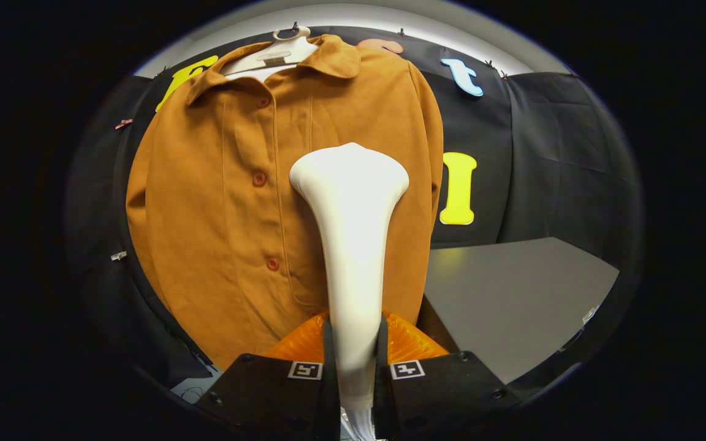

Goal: Iron the clothes twice with a garment steamer, once on the left side and once on the right side.

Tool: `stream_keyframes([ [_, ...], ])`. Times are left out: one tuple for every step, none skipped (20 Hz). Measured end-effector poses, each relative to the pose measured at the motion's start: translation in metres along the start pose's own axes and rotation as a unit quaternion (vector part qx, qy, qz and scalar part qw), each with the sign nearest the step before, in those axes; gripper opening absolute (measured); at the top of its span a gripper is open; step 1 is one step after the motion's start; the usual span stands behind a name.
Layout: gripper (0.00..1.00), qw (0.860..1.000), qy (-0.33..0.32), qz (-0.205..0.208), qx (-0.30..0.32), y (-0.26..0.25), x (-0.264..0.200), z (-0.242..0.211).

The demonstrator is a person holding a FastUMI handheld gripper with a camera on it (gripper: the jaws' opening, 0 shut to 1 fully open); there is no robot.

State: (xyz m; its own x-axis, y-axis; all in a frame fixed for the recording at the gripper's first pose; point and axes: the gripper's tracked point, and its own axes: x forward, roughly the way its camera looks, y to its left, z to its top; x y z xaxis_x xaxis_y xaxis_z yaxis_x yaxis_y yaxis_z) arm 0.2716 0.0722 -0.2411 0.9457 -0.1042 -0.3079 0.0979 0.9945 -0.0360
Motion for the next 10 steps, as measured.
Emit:
stream_keyframes([
  [0.25, 1.000, 0.004, -0.001, 0.002, -0.001, 0.003, -0.012],
  [0.25, 1.000, 0.012, -0.002, 0.004, -0.002, 0.007, -0.024],
  [0.25, 1.000, 0.017, -0.002, 0.006, -0.004, 0.008, -0.034],
  [0.25, 1.000, 0.020, -0.001, 0.007, -0.005, 0.009, -0.043],
  [0.25, 1.000, 0.022, 0.000, 0.008, -0.005, 0.012, -0.051],
  [0.25, 1.000, 0.024, 0.001, 0.009, -0.005, 0.011, -0.060],
  [0.25, 1.000, 0.027, 0.002, 0.010, -0.006, 0.011, -0.070],
  [0.25, 0.999, 0.032, 0.003, 0.011, -0.006, 0.010, -0.079],
  [0.25, 0.999, 0.037, 0.003, 0.012, -0.006, 0.009, -0.088],
  [0.25, 0.999, 0.043, 0.004, 0.013, -0.006, 0.007, -0.098],
])
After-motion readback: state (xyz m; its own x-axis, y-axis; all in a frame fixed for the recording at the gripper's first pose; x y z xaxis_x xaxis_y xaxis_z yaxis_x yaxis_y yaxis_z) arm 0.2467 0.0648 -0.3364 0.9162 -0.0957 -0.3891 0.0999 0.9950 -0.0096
